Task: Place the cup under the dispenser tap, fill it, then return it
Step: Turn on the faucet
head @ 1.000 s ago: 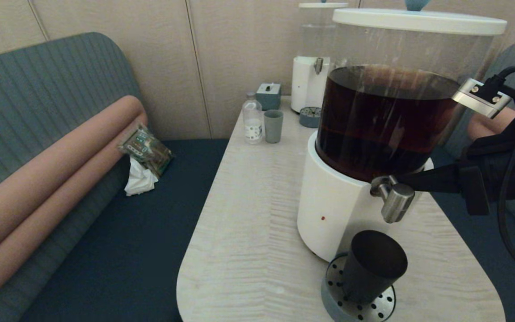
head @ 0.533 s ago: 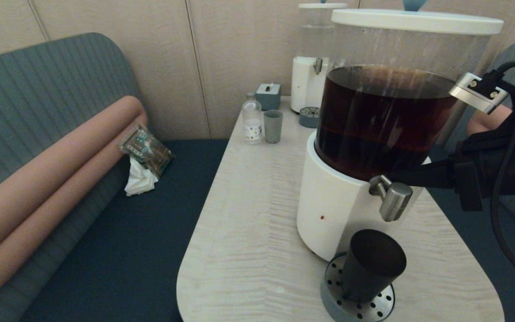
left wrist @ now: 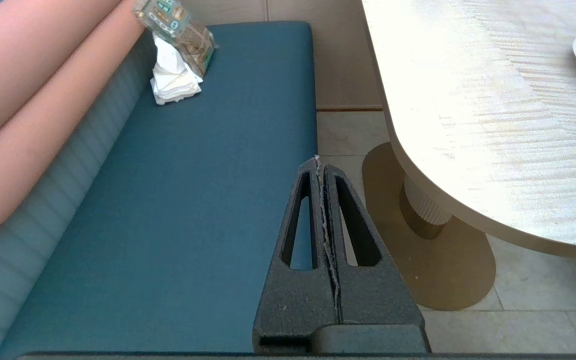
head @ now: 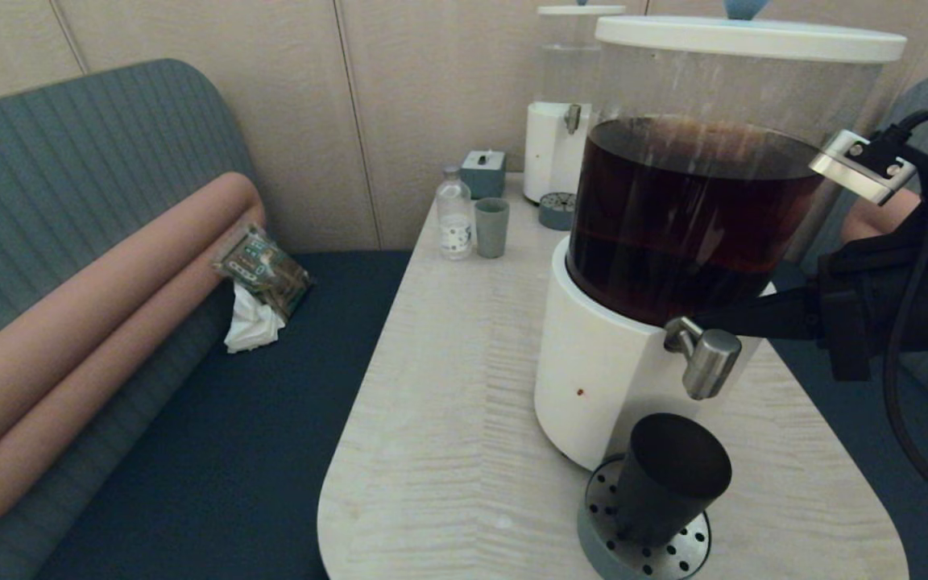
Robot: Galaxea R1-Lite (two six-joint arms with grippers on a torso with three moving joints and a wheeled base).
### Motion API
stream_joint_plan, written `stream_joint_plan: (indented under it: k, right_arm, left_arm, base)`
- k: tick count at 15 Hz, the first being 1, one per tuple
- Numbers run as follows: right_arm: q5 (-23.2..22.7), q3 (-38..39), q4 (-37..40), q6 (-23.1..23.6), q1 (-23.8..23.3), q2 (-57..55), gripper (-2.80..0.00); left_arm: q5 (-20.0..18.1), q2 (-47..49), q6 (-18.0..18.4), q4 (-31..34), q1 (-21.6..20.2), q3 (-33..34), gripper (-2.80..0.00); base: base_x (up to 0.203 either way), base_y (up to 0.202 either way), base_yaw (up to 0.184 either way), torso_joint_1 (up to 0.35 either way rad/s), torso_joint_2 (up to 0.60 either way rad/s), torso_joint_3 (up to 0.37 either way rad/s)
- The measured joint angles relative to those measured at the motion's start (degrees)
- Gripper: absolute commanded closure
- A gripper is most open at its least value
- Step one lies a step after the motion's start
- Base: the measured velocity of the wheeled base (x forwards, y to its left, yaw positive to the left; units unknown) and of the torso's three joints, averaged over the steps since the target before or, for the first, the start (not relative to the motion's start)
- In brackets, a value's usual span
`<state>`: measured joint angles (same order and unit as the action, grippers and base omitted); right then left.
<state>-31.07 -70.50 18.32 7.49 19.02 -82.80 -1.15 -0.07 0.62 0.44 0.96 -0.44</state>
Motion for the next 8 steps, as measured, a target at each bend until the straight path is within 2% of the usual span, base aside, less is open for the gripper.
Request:
stream_joint_plan:
  k: [8]
  right_arm:
    - [-3.16, -0.01, -0.27, 2.64, 0.24, -1.09, 0.00]
  left_arm:
    - [0.02, 0.00, -0.02, 0.01, 0.00, 0.00, 0.00]
  base:
    - [0.000, 0.000, 0.000, 0.000, 0.00, 0.000]
